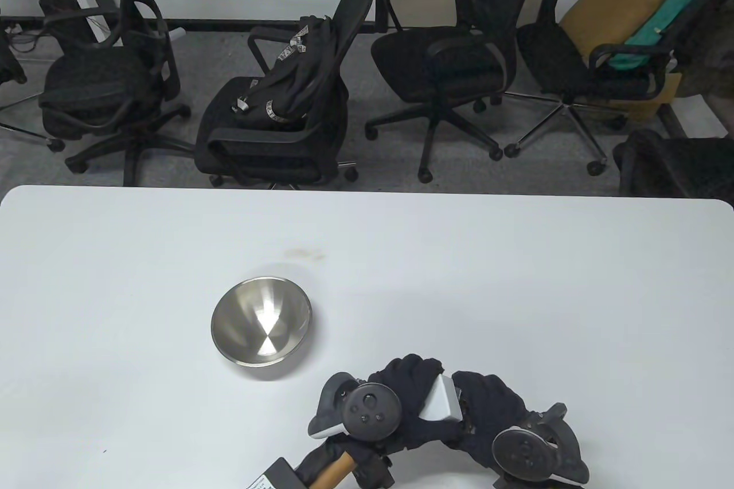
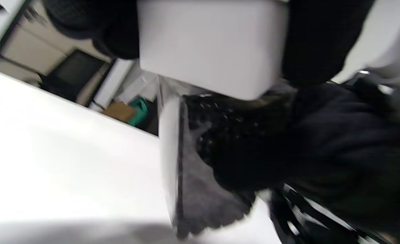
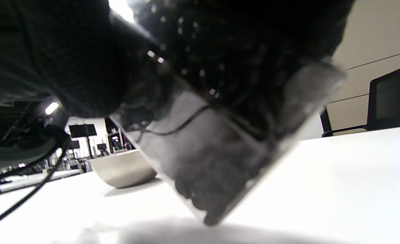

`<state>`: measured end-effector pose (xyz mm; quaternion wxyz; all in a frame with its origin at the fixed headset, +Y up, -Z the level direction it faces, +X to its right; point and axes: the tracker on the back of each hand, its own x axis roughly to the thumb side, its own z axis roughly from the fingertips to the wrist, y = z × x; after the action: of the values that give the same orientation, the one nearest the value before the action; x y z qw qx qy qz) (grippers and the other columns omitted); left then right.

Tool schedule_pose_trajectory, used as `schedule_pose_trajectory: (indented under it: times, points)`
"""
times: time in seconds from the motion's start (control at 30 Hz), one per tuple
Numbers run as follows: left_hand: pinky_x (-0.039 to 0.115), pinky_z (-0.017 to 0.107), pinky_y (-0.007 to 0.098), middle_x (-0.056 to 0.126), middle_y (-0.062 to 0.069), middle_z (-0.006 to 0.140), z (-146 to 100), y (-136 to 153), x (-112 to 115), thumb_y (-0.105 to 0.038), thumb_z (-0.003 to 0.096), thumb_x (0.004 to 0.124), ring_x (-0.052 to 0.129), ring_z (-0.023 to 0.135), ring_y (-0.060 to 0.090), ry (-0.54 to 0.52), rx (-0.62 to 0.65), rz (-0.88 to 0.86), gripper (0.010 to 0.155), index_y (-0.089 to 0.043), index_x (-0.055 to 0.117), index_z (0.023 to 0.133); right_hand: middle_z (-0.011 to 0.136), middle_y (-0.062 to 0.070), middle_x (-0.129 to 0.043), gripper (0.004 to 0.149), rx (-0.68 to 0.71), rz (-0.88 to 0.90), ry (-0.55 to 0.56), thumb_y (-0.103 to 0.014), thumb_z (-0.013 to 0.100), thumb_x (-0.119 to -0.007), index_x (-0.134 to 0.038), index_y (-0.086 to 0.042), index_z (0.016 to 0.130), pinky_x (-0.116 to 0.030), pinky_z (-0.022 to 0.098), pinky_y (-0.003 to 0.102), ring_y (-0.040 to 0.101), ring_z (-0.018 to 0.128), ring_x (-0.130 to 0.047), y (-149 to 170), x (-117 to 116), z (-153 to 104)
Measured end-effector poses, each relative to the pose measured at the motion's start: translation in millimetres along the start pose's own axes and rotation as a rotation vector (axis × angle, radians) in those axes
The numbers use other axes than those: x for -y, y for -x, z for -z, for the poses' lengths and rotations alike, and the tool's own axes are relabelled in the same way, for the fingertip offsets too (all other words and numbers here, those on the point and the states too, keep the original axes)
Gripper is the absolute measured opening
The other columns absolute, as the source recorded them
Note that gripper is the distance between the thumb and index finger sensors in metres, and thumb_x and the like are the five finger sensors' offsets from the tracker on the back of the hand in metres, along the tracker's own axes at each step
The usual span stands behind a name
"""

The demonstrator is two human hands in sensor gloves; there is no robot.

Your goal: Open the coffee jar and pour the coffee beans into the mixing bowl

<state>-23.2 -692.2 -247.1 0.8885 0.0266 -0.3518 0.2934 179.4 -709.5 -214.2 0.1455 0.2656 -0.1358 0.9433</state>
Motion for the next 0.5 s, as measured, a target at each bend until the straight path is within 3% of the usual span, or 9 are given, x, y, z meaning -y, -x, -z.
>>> schedule_pose_trajectory:
  times: [0.13,0.37,0.5]
  points:
    - [0.088,0.04,0.041,0.084,0.026,0.083,-1.4,4.3,0.8,-0.073,0.0523,0.079,0.092,0.059,0.036,0.018,-0.209,-0.087,0.095,0.006,0.073,0.105,0.094,0.03,-0.072,0.09,-0.04,-0.034,0.015,-0.05,0.043,-0.095,-0.054,0.003,0.104,-0.076,0.058,0.059,0.043,0.077,-0.077,-4.7,-2.3,-0.1]
    - [0.091,0.026,0.032,0.092,0.024,0.07,-2.7,7.3,2.5,-0.078,0.0556,0.064,0.098,0.044,0.029,-0.002,-0.277,-0.085,0.097,0.009,0.078,0.098,0.094,0.03,-0.072,0.09,-0.039,-0.044,-0.004,-0.05,0.043,-0.095,-0.054,0.003,0.104,-0.076,0.058,0.059,0.043,0.077,-0.077,-5.5,-3.7,0.7]
    - [0.091,0.032,0.037,0.09,0.027,0.078,-4.2,10.6,0.6,-0.078,0.0555,0.051,0.099,0.051,0.035,0.002,-0.279,-0.112,0.103,0.01,0.074,0.103,0.095,0.03,-0.071,0.091,-0.047,-0.025,-0.01,-0.05,0.043,-0.094,-0.053,0.003,0.104,-0.076,0.059,0.059,0.043,0.078,-0.077,-3.1,-2.2,1.2]
